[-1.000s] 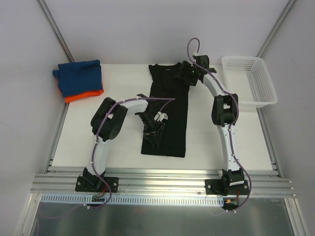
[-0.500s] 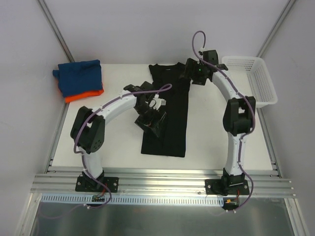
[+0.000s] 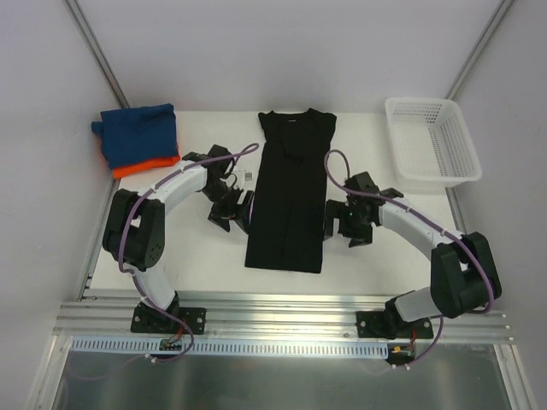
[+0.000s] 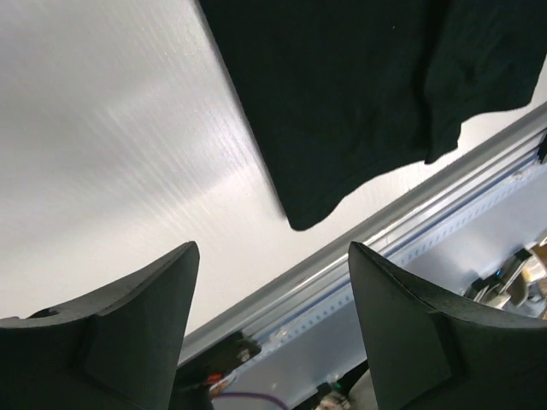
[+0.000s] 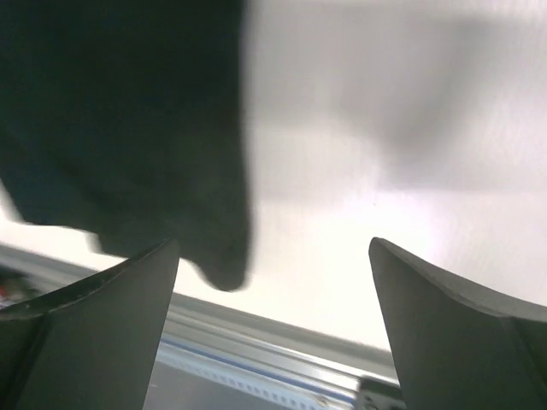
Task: Fold and stack the t-shirts
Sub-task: Fold the tshirt
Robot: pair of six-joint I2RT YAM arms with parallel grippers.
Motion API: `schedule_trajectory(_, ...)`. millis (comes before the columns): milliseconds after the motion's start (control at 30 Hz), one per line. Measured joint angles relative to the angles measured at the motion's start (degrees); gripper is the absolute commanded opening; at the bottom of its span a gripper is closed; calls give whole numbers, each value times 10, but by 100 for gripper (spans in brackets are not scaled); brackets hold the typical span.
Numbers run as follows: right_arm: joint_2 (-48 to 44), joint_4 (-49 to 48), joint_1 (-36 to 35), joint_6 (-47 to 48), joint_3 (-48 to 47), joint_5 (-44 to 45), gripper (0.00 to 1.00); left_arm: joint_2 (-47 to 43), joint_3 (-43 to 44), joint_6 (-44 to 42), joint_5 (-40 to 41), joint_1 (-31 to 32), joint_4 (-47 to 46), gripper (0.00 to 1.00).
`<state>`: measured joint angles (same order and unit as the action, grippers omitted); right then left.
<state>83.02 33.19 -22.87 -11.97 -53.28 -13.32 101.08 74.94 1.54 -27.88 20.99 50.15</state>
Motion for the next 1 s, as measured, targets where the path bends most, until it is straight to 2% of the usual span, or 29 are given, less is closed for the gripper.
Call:
schedule_trajectory(67,-12,14,-7,-5,33,34,88,-12,-39,19,-3,0,-21,75)
schedule_trajectory(200,-39,20,-16,-14,51,97,73,-56,-111,57,-1,0,-75,75)
schedule_trajectory(267,-48,18,-19,-26,51,117,68,-72,-133,76,-1,0,-95,69)
schedule_trajectory(333,-51,18,-28,-39,51,127,68,-74,-140,88,-1,0,-111,63)
schedule_trajectory(400,-51,18,-41,-54,51,125,68,-73,-141,99,-1,0,-128,60)
schedule_trajectory(500,-48,18,-54,-81,51,107,69,-64,-140,110,-5,0,-147,54)
schedule_trajectory(767,11,18,-64,-136,48,71,76,-6,-137,128,-23,-1,-164,53)
schedule_trajectory(800,18,19,-64,-140,45,66,78,-5,-137,128,-25,-1,-165,53)
schedule_trajectory(833,23,20,-64,-143,42,63,87,-4,-137,129,-29,-1,-165,53)
schedule_trajectory(933,48,30,-64,-152,17,58,99,-4,-137,131,-36,-1,-167,54)
schedule_trajectory(1000,58,37,-65,-153,-5,58,97,-5,-137,133,-39,-1,-168,54)
